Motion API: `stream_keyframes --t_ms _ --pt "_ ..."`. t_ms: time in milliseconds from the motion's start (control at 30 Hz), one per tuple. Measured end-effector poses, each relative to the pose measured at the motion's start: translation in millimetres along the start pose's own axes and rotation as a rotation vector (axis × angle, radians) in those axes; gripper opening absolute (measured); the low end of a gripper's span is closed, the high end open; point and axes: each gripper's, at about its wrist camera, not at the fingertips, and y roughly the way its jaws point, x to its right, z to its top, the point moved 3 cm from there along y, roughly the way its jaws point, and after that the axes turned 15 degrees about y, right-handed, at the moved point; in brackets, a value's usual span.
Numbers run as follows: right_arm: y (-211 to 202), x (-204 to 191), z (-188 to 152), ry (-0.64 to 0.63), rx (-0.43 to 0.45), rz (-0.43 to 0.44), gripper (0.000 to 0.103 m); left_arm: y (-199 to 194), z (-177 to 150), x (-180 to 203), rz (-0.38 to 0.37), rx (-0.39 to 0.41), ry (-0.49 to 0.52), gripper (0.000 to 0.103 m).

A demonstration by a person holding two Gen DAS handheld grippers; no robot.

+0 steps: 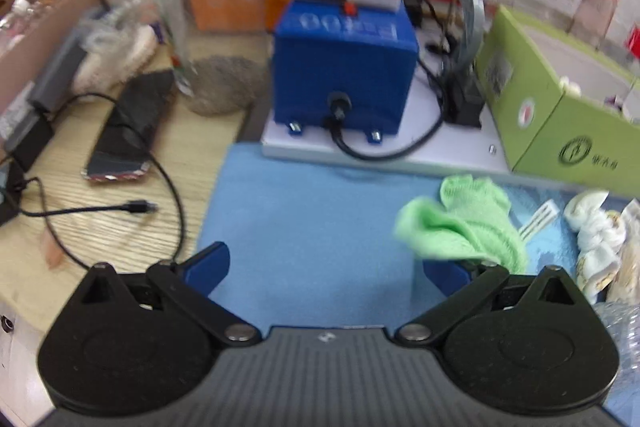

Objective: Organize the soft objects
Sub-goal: 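Grasp the green towel with the left tool while the right tool grasps the white patterned sock roll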

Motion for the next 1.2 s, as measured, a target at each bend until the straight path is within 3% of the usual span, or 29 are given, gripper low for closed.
stream_keyframes --t_ms 200,367,600,800,967,1200 --pt "0.1 -41.6 1.6 -0.173 -0.081 0.159 0.054 -36.2 16.2 10.7 -0.026 0.113 0.054 0.102" --pt "20.7 -73.7 18.7 -0.397 -0.194 0.166 0.054 -17.5 27.8 32.2 -0.059 0.071 0.113 0.102" --pt "63.9 -96.4 43.8 -0.376 -0.411 0.278 0.055 6.2 35.5 50.6 -0.078 0.019 0.105 0.102" --pt "97.5 -121.5 27.2 -0.459 -0.573 0.275 0.055 5.3 43.1 56.0 -0.077 0.031 0.127 0.102" --pt "105.5 -115.6 15.7 -0.432 -0.526 0.173 0.057 0.8 41.1 58.2 -0.097 0.038 0.135 0.102" --pt "71.9 -58.9 30.2 -0.271 -0.3 -0.063 0.057 0.9 31.2 58.7 -0.12 0.025 0.139 0.102"
